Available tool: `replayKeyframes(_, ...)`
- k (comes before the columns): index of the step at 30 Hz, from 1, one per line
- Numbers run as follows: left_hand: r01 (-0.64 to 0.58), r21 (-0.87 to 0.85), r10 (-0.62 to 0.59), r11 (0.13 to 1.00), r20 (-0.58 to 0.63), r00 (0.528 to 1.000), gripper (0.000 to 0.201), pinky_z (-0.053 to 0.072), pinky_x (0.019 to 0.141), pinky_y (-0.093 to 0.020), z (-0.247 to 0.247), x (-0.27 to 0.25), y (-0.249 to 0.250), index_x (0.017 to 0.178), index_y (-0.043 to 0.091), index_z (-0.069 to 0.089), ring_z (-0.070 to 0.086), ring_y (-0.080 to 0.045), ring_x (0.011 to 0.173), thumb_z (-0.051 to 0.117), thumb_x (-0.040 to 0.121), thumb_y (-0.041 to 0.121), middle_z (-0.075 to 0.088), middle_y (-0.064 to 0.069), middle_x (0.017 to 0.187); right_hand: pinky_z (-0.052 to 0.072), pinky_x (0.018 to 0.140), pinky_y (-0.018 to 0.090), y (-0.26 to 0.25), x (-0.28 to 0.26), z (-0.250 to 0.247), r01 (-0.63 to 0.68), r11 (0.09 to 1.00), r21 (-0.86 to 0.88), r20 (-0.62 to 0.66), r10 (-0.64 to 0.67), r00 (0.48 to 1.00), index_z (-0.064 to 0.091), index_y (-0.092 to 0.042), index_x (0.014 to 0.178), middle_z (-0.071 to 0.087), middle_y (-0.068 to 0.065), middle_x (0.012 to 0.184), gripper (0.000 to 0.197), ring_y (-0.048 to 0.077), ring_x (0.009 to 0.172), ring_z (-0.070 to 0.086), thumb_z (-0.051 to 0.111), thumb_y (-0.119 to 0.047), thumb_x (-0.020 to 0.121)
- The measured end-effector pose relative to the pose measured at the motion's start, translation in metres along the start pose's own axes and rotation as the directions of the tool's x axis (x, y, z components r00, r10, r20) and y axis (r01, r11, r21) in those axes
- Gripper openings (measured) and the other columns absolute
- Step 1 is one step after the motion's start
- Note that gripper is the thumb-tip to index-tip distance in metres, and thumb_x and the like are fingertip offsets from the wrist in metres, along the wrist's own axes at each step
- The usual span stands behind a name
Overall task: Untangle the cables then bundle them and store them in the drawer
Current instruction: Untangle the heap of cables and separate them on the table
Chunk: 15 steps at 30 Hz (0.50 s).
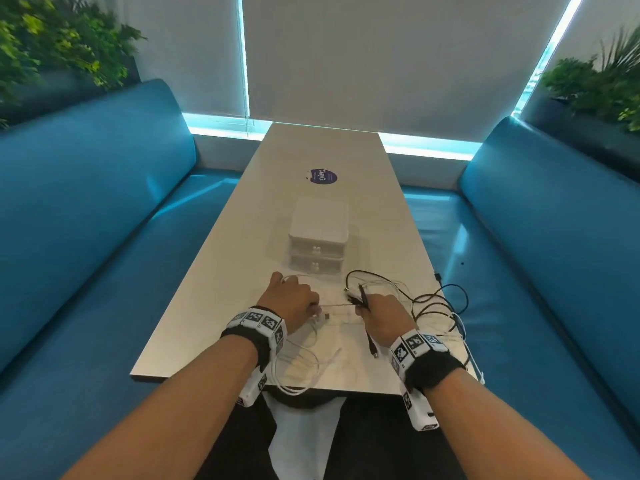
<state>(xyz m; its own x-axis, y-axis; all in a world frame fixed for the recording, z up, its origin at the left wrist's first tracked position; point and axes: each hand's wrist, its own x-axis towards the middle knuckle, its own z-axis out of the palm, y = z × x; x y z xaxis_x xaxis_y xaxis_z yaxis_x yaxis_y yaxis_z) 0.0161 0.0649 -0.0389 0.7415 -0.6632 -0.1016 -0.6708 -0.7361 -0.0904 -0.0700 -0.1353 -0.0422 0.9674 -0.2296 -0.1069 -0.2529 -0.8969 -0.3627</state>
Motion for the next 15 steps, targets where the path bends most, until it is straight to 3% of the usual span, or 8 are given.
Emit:
replayKeyframes(7,0.048,0.017,-0.047,0.999,-0.052,0.998,0.037,0.025,0.099,-0.048,0.004,0.001,0.027,0.091,0.025,0.065,0.058,-0.024,0.092,0.032,0.103,0.038,0.068,0.003,0.086,0.053,0.074,0.042,-0.019,-0.002,0.002,-0.009,1.0,0.024,-0.182,0.013,0.983,0.051,-0.013,0.114,0.065,0.014,0.099,0.025,0.035,0.09,0.064,0.041,-0.032,0.101)
replayKeyframes(11,0.071,-0.027,-0.072,0.997,-0.051,0.996,0.034,0.022,0.099,-0.047,0.004,0.001,0.028,0.086,0.025,0.062,0.06,-0.024,0.091,0.035,0.103,0.036,0.063,0.005,0.079,0.054,0.073,0.041,-0.024,-0.006,0.0,0.068,0.996,0.056,-0.16,-0.059,0.985,0.058,-0.015,0.11,0.068,0.013,0.094,0.028,0.034,0.086,0.065,0.042,-0.035,0.1)
replayKeyframes(15,-0.022,-0.027,0.018,0.999,-0.126,0.992,0.021,0.021,0.097,-0.046,0.002,0.003,0.031,0.097,0.031,0.064,0.055,-0.019,0.096,0.043,0.1,0.026,0.067,0.01,0.094,0.049,0.073,0.034,-0.032,-0.008,0.004,0.187,0.978,0.093,-0.043,-0.184,0.982,0.065,-0.013,0.101,0.071,0.01,0.094,0.019,0.03,0.088,0.065,0.047,-0.019,0.097)
